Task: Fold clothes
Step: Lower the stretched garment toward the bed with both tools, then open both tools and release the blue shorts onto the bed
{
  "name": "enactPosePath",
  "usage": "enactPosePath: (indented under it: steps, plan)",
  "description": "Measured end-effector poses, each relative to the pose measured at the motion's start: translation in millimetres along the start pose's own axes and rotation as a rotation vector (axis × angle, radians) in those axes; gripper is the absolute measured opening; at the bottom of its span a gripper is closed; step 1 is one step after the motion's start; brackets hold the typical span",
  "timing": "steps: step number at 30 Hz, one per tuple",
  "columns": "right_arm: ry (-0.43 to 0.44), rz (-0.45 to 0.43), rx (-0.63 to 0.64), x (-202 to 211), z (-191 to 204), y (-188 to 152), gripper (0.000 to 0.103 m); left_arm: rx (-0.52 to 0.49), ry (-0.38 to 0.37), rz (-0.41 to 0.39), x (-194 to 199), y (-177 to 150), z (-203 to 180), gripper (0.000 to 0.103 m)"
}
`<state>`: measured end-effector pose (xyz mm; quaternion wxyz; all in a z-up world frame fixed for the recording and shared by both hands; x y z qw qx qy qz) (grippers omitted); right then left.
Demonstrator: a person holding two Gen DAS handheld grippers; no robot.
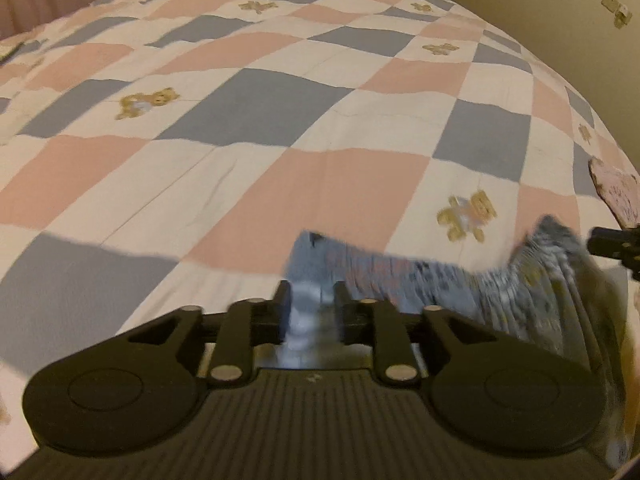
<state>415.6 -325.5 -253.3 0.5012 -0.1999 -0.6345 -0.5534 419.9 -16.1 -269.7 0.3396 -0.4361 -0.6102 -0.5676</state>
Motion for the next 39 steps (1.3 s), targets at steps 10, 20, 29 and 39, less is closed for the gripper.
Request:
enactPosePath:
  steps: [10,20,29,39]
  plan:
    - [-0.032,0.202,-0.157,101.0,2.2,-151.1,0.031,-0.174,-0.196,0.057,80.6,-105.1,-99.8,0.023]
    - [0.027,0.338,-0.234,95.9,9.4,-249.5,0.034,-0.407,-0.341,0.213,77.1,-222.8,-197.6,0.027]
    - [-0.240,0.261,-0.186,141.2,-16.6,-224.6,0.000,-0.484,-0.296,0.206,84.8,-231.9,-198.1,0.027]
    - [-0.330,0.254,-0.199,136.7,-32.8,-208.2,0.015,-0.435,-0.210,0.205,86.4,-217.0,-168.9,0.031]
Point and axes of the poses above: each gripper's, at about its wrist camera, not at the fingertips, and x roughly against the way its jaws point, z to its left, y to its top, the point moved 5 cm from there along -x, roughly the way its jaws point, and after that the axes turned 8 degrees about z, right-handed, at the moved point
